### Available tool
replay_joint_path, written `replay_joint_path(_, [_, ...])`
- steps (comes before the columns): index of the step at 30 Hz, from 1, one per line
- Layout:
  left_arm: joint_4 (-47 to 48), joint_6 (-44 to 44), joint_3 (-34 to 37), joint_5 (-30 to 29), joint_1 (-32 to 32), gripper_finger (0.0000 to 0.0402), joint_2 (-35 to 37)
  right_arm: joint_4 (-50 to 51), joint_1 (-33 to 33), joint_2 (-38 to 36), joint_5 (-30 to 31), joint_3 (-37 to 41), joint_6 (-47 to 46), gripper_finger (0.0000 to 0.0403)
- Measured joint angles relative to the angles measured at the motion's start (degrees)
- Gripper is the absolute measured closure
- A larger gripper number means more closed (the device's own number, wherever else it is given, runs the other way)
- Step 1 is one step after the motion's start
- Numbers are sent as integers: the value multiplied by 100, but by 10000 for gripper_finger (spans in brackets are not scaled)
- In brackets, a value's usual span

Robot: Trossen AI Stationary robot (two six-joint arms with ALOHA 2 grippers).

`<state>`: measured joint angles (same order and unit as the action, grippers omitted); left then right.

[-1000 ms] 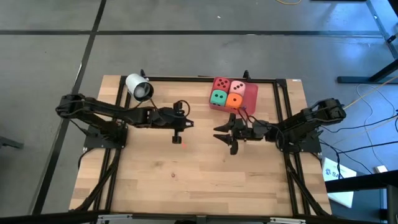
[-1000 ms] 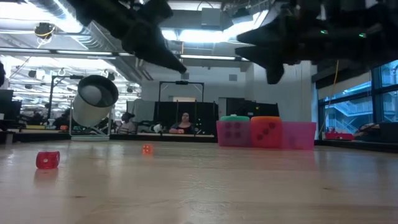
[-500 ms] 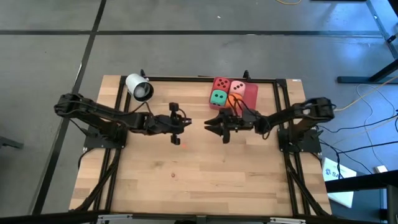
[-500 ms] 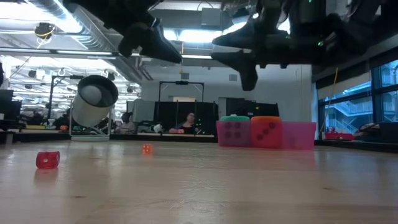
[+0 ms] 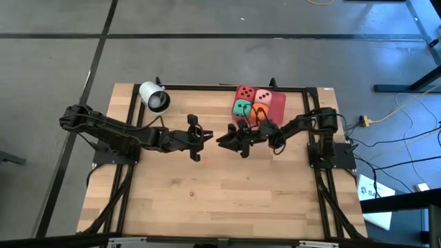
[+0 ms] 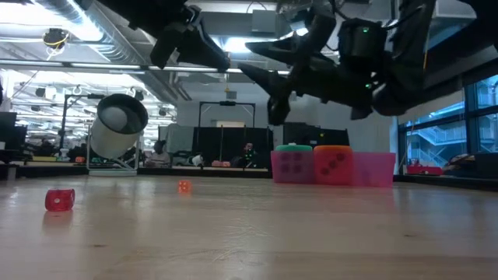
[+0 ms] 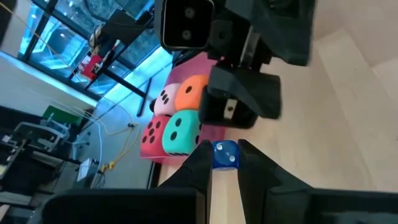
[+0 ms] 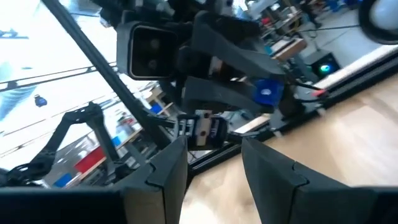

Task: Pick & Place Dice
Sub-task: Put the small blue dice into the red bin

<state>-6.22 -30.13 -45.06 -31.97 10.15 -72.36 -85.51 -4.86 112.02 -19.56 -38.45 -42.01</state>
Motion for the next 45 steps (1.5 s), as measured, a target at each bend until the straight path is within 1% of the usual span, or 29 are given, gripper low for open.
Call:
replay_joint_path(5, [3,51,0,4,11,366,0,56,-48,262,-218,-323,0,248])
replay_joint_path(16, [4,76,0,17,111,363,0,202,-294,328,-253,-302,111,248])
replay_joint_path(20, [3,91,0,142,111,362,0,205,-339,328,-274,-365,139,248])
replay_joint_path(27, [-12,94,0,154,111,363,4,248,-339,326,-671,-735,122,248])
replay_joint_path(33, [2,92,0,168,111,360,0,597,-337,326,-685,-870,146,248])
replay_joint_path(41, [2,92,0,169,111,363,0,607,-337,326,-658,-877,154,248])
replay_joint_path(45, [2,92,0,316,111,361,0,595,-337,326,-646,-881,130,248])
